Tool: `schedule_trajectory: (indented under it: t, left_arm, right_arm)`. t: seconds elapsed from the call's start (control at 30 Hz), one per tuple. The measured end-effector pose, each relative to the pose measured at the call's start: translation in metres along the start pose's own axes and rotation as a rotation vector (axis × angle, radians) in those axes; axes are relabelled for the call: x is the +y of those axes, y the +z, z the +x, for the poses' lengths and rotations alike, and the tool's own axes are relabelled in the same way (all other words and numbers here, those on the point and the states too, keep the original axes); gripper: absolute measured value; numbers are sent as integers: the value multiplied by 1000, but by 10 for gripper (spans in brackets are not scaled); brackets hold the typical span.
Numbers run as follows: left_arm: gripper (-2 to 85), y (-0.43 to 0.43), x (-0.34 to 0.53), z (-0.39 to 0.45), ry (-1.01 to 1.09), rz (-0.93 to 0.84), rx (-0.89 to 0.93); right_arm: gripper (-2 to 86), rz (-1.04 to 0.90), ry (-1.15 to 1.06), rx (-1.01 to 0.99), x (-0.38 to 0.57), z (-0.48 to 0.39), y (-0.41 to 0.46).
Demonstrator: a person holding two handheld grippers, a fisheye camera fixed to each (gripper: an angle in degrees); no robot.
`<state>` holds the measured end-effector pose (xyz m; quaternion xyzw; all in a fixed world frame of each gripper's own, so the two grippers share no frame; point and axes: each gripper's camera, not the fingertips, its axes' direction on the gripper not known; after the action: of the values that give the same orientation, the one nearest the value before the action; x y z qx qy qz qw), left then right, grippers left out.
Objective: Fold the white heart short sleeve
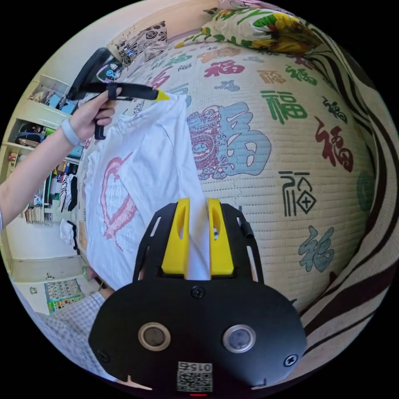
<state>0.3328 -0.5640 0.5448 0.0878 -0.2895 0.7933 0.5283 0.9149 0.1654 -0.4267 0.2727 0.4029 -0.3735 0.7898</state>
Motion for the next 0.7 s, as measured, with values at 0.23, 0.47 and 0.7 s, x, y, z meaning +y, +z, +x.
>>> schedule_trajectory:
  t: [0.23,0.47,0.7]
  left_arm:
    - [6,4,-38,-10,-141,-12,93]
    - [-5,-19,-41,-26,-261,40,176]
    - [2,-31,-42,-20,-247,63,226]
  right_arm:
    - [32,-31,-8,-71,-19,18,12]
    - [-5,-4,11,-121,-27,29,14]
    - [-6,13,26,-139,-36,26,23]
